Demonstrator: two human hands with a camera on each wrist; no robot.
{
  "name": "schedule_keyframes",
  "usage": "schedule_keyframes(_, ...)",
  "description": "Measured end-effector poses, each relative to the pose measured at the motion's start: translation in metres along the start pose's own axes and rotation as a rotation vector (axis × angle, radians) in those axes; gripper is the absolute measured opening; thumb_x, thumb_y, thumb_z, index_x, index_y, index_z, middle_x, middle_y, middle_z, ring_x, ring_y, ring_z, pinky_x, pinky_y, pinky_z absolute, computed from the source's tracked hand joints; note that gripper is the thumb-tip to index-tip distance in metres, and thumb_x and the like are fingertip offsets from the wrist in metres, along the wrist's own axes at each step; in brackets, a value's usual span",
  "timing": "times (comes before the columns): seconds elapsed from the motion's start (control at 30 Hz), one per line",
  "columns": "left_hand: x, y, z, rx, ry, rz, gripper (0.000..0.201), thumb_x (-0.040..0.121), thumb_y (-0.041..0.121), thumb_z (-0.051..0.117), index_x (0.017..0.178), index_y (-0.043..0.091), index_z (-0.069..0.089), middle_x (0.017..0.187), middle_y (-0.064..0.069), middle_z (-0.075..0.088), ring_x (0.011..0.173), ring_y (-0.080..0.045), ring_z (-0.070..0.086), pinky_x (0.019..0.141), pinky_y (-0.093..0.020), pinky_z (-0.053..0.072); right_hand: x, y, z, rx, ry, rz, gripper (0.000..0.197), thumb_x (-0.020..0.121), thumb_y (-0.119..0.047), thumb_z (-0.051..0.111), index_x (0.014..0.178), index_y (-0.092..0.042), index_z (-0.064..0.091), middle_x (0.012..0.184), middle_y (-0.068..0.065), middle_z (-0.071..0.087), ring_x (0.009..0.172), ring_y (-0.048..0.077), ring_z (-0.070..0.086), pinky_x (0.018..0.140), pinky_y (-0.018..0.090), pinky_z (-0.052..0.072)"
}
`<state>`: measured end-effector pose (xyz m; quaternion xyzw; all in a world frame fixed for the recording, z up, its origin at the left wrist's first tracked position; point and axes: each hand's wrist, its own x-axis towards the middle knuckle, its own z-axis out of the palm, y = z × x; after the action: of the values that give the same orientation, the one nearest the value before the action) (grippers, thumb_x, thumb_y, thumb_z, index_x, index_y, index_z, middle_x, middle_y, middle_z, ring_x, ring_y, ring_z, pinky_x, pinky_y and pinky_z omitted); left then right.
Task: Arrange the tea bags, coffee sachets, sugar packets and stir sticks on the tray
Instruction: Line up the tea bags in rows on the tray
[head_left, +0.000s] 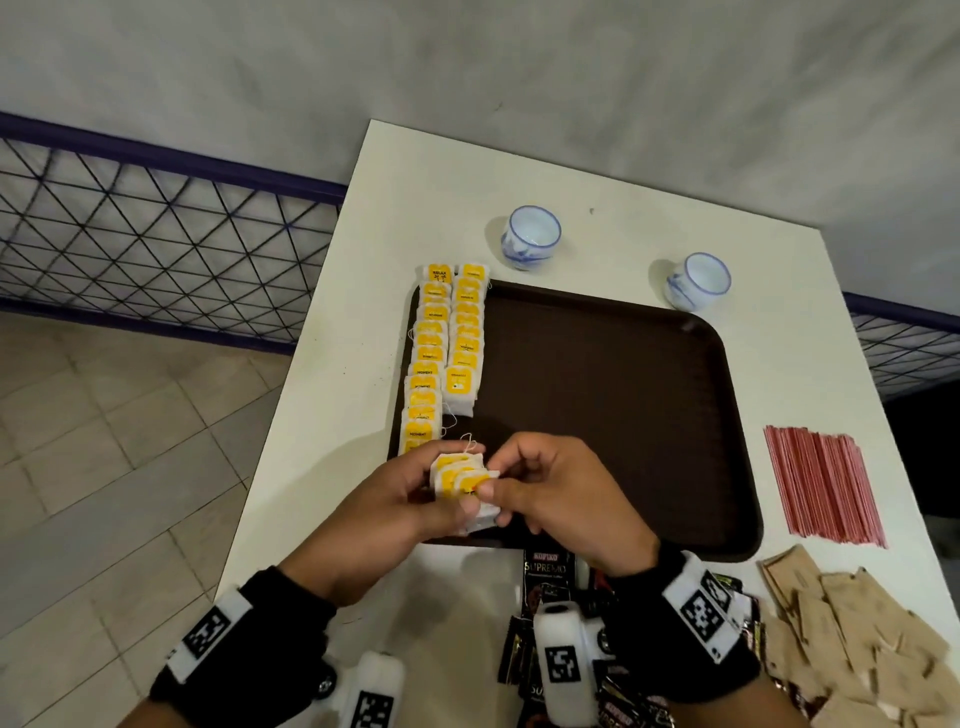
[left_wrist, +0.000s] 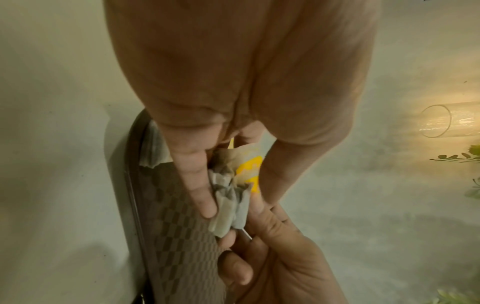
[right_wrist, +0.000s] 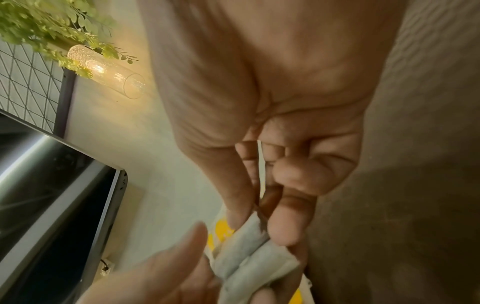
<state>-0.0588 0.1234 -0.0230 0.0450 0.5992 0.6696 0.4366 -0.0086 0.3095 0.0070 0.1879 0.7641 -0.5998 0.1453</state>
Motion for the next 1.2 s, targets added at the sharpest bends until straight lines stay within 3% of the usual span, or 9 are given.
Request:
schedule_keyframes(0.2, 0.003, 0.001, 0.0, -0.131, 0.081, -0.009, 0.032, 0.1, 0.003, 0.054, 0.117, 0.024, 0.072, 0.115, -0.013, 0.074, 0.101, -0.032, 0.073, 0.079, -0.039, 0.059, 0.0, 0.001, -0.001, 0.026, 0.003, -0.011, 0.01, 0.087, -0.002, 0.073, 0.091, -0.002, 0.063, 0.08, 0.023, 0.068, 0.061, 0.024, 0.069, 0.044, 0.023, 0.043)
schedule_keyframes(0.3, 0.002, 0.001, -0.003, -0.159, 0.087, -0.006, 0.03, 0.101, 0.007, 0.054, 0.119, 0.023, 0.072, 0.117, -0.012, 0.073, 0.102, -0.032, 0.074, 0.077, -0.039, 0.059, 0.0, 0.0, 0.0, 0.022, 0.01, -0.013, 0.011, 0.087, -0.002, 0.073, 0.09, -0.001, 0.063, 0.078, 0.023, 0.07, 0.061, 0.025, 0.068, 0.044, 0.024, 0.044)
schedule_keyframes(0.43, -0.001, 0.0, -0.006, -0.172, 0.046, -0.001, 0.033, 0.095, 0.007, 0.065, 0.124, 0.021, 0.067, 0.119, -0.012, 0.073, 0.107, -0.032, 0.072, 0.08, -0.039, 0.058, 0.002, -0.002, 0.0, 0.062, 0.024, -0.011, 0.014, 0.085, -0.002, 0.075, 0.088, 0.004, 0.063, 0.071, 0.019, 0.071, 0.06, 0.024, 0.07, 0.045, 0.026, 0.046)
schedule_keyframes(0.57, -0.004, -0.003, -0.009, -0.097, 0.015, 0.038, 0.053, 0.077, 0.007, 0.079, 0.125, 0.024, 0.065, 0.117, -0.009, 0.074, 0.108, -0.027, 0.072, 0.079, -0.031, 0.058, 0.003, -0.005, 0.0, 0.128, 0.025, -0.002, 0.017, 0.085, -0.001, 0.075, 0.089, 0.008, 0.061, 0.07, 0.019, 0.071, 0.061, 0.027, 0.071, 0.045, 0.026, 0.048)
schedule_keyframes(0.67, -0.005, -0.002, -0.01, -0.027, 0.021, 0.055, 0.054, 0.081, -0.007, 0.076, 0.126, 0.021, 0.065, 0.116, -0.008, 0.074, 0.107, -0.024, 0.071, 0.079, -0.03, 0.057, 0.004, -0.007, -0.001, 0.178, 0.032, 0.009, 0.014, 0.085, -0.001, 0.074, 0.086, 0.003, 0.062, 0.069, 0.02, 0.071, 0.061, 0.029, 0.07, 0.044, 0.026, 0.045)
schedule_keyframes(0.83, -0.006, -0.004, -0.014, 0.035, 0.067, 0.048, 0.052, 0.082, -0.004, 0.077, 0.125, 0.024, 0.067, 0.114, -0.004, 0.075, 0.106, -0.023, 0.071, 0.077, -0.029, 0.057, 0.008, -0.009, -0.017, 0.138, 0.121, -0.032, 0.012, 0.083, -0.007, 0.078, 0.083, -0.003, 0.067, 0.073, 0.026, 0.068, 0.057, 0.025, 0.055, 0.045, 0.027, 0.037)
schedule_keyframes(1.0, -0.009, -0.003, -0.022, 0.031, 0.128, 0.052, 0.052, 0.082, -0.009, 0.073, 0.122, 0.024, 0.067, 0.111, -0.003, 0.077, 0.102, -0.021, 0.073, 0.072, -0.025, 0.057, 0.022, 0.0, -0.044, -0.111, 0.269, -0.078, 0.017, 0.08, -0.014, 0.082, 0.071, -0.016, 0.067, 0.077, 0.018, 0.071, 0.059, 0.035, 0.059, 0.055, 0.04, 0.047)
schedule_keyframes(1.1, -0.009, -0.001, -0.026, 0.036, 0.133, 0.059, 0.051, 0.083, -0.007, 0.074, 0.122, 0.025, 0.067, 0.112, -0.003, 0.076, 0.104, -0.021, 0.072, 0.075, -0.027, 0.058, 0.032, 0.003, -0.046, -0.057, 0.252, -0.032, 0.016, 0.086, -0.003, 0.073, 0.077, -0.008, 0.061, 0.068, 0.018, 0.071, 0.057, 0.032, 0.063, 0.048, 0.031, 0.043)
schedule_keyframes(1.2, -0.009, -0.001, -0.027, 0.032, 0.141, 0.063, 0.052, 0.082, -0.008, 0.074, 0.122, 0.024, 0.067, 0.112, -0.003, 0.076, 0.104, -0.021, 0.072, 0.077, -0.028, 0.058, 0.042, 0.003, -0.04, 0.022, 0.203, -0.015, 0.017, 0.089, 0.004, 0.067, 0.081, -0.005, 0.056, 0.066, 0.021, 0.07, 0.06, 0.027, 0.07, 0.047, 0.029, 0.049)
